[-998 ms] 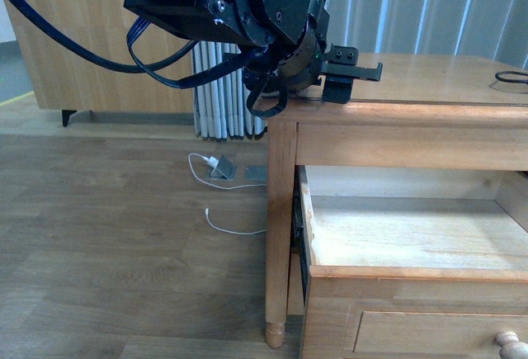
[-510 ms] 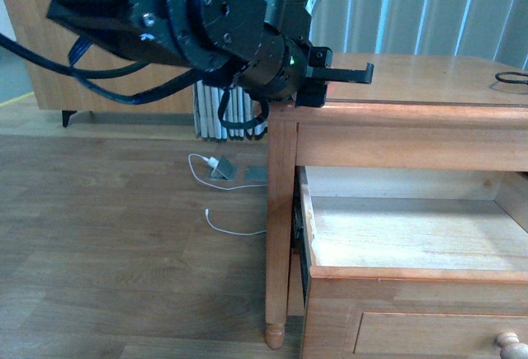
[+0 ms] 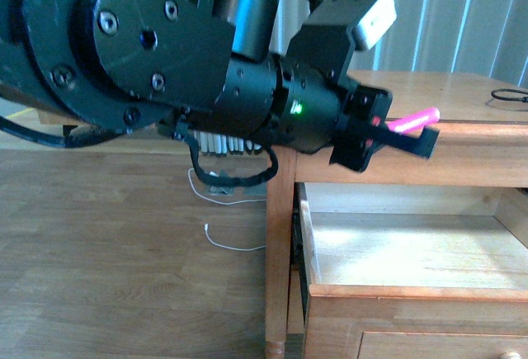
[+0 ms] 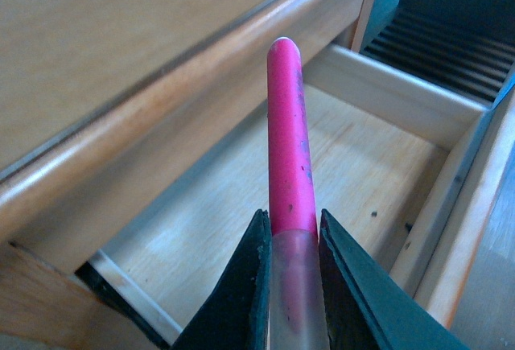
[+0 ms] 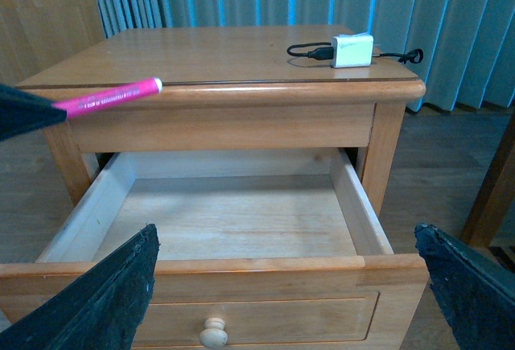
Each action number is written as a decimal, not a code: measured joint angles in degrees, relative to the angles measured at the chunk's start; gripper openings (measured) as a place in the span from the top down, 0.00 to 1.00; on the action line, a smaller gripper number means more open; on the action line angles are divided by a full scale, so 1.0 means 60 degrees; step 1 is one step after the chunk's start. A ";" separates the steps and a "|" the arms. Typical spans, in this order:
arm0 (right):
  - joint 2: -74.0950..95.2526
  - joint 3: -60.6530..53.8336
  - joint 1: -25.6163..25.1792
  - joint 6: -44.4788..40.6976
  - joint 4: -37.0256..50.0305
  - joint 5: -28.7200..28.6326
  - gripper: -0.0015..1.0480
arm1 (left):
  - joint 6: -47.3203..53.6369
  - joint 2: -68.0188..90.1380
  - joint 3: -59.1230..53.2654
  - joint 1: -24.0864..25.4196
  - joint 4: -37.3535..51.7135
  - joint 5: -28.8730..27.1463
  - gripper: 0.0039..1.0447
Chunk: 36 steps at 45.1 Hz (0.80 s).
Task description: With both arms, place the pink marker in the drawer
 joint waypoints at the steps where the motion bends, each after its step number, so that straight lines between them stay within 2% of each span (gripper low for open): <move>1: 0.0000 0.0000 0.0004 0.0004 0.0000 0.0000 0.08 | 0.0073 0.0109 -0.0040 -0.0015 -0.0029 -0.0040 0.86; 12: 0.0000 0.0000 0.0000 0.0000 0.0000 0.0000 0.08 | 0.0193 0.1104 0.0040 -0.0044 0.0219 -0.0353 0.86; 36: 0.0000 0.0000 0.0000 0.0000 0.0000 0.0000 0.08 | -0.0528 0.3650 0.2000 -0.0692 0.0350 -0.0725 0.87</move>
